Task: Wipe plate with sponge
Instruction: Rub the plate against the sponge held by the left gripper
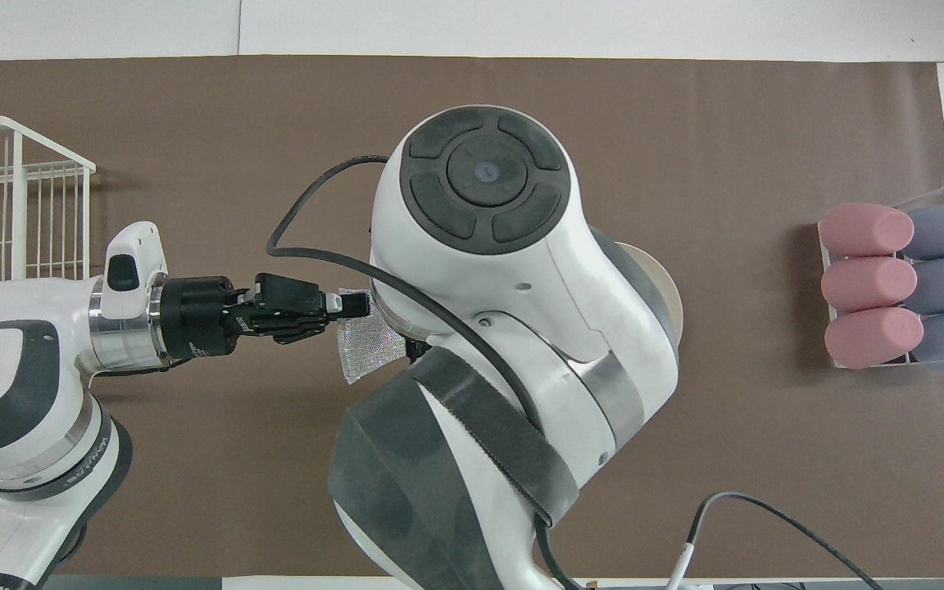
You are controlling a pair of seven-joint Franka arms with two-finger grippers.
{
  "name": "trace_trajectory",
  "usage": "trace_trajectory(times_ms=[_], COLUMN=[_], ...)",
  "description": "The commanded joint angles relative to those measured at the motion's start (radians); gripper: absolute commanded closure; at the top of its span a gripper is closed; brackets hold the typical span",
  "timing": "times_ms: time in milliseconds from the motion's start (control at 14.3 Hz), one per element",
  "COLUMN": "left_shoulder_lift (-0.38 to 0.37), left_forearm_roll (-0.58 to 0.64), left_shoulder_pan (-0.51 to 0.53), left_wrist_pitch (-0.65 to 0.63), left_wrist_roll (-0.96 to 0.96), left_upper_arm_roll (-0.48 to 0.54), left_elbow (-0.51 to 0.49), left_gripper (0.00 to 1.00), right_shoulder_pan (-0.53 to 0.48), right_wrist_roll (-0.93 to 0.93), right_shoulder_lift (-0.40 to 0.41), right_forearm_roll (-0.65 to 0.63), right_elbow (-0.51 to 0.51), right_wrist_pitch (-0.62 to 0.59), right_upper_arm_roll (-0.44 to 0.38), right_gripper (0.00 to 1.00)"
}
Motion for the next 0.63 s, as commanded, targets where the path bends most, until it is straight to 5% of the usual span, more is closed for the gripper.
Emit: trace_trajectory(times_ms=[0, 558], left_shoulder_lift=[-0.002, -0.004], left_forearm_roll=[-0.022, -0.022], left_shoulder_pan=[0.0, -0.002], left_wrist_pitch=[-0.021, -0.031], left_wrist_roll=[0.024, 0.023], left_upper_arm_roll=[0.008, 0.009], left_elbow=[-0.012, -0.015], left_gripper=[1.0, 1.0], right_shoulder_pan=[-0.004, -0.001], right_wrist_roll=[0.027, 0.05], right_shoulder_lift=[-0.019, -0.043], right_forearm_roll=[0.025, 0.06], right_elbow=[-0.035, -0.096], right_wrist_pitch=[0.027, 0.062], right_upper_arm_roll=[0.003, 0.003], right_gripper=[0.0, 0.0])
